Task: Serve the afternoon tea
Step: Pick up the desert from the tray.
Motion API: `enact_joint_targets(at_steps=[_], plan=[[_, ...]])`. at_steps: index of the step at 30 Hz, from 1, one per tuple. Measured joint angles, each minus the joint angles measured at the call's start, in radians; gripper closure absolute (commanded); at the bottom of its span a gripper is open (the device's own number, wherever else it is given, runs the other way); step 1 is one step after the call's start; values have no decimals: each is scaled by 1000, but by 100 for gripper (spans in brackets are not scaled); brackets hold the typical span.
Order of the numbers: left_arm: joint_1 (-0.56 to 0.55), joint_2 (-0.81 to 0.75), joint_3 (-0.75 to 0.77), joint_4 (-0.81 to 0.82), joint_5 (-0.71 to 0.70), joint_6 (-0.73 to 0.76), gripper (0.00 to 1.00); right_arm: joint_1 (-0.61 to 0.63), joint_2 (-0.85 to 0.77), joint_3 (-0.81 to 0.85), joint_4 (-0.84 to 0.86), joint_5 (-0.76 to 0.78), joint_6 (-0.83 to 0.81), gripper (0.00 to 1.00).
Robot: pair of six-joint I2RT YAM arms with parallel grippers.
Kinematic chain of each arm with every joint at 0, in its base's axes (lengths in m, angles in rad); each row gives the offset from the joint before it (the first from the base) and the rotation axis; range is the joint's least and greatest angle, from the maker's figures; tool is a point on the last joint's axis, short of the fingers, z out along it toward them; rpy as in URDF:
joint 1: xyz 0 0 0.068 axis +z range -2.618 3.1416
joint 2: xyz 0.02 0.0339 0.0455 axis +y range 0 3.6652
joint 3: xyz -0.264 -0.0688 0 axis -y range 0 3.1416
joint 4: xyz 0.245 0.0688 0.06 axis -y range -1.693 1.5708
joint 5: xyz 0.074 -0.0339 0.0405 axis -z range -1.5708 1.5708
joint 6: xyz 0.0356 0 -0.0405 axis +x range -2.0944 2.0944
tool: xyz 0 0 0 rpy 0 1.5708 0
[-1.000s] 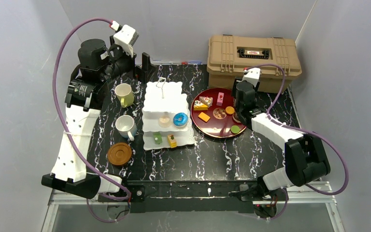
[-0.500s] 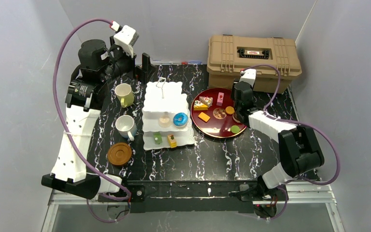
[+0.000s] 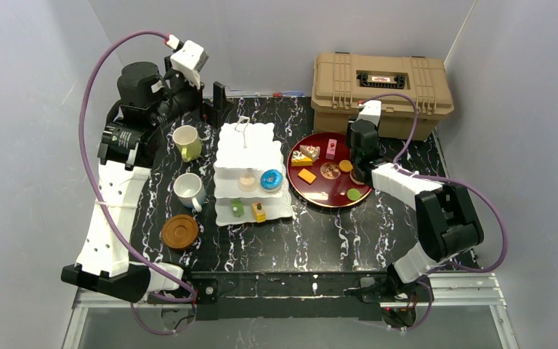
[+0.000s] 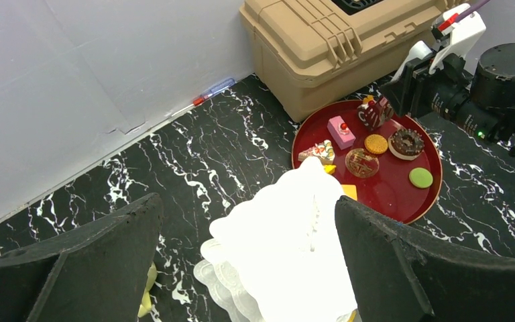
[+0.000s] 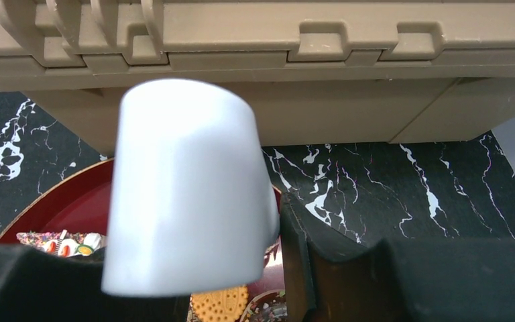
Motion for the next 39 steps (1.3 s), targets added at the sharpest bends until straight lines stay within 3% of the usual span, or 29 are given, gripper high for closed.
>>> enact_joint_targets(at_steps=[7, 11, 16, 22, 29, 39], plan=[[0, -1, -6, -2, 0, 6, 1, 0, -16, 0, -10, -26, -4, 76], [0, -1, -6, -4, 1, 6, 1, 6, -85, 0, -39, -57, -3, 80], [0, -1, -6, -5, 1, 6, 1, 37, -195, 0, -84, -99, 5, 79], [0, -1, -7, -6, 2, 6, 1, 55, -308, 12, -167, -329, 37, 80], [0, -2, -21, -8, 6, -1, 1, 88, -316, 151, -247, -599, 99, 81], [0, -11, -34, -8, 8, 0, 1, 224, -272, 222, -259, -648, 122, 84]])
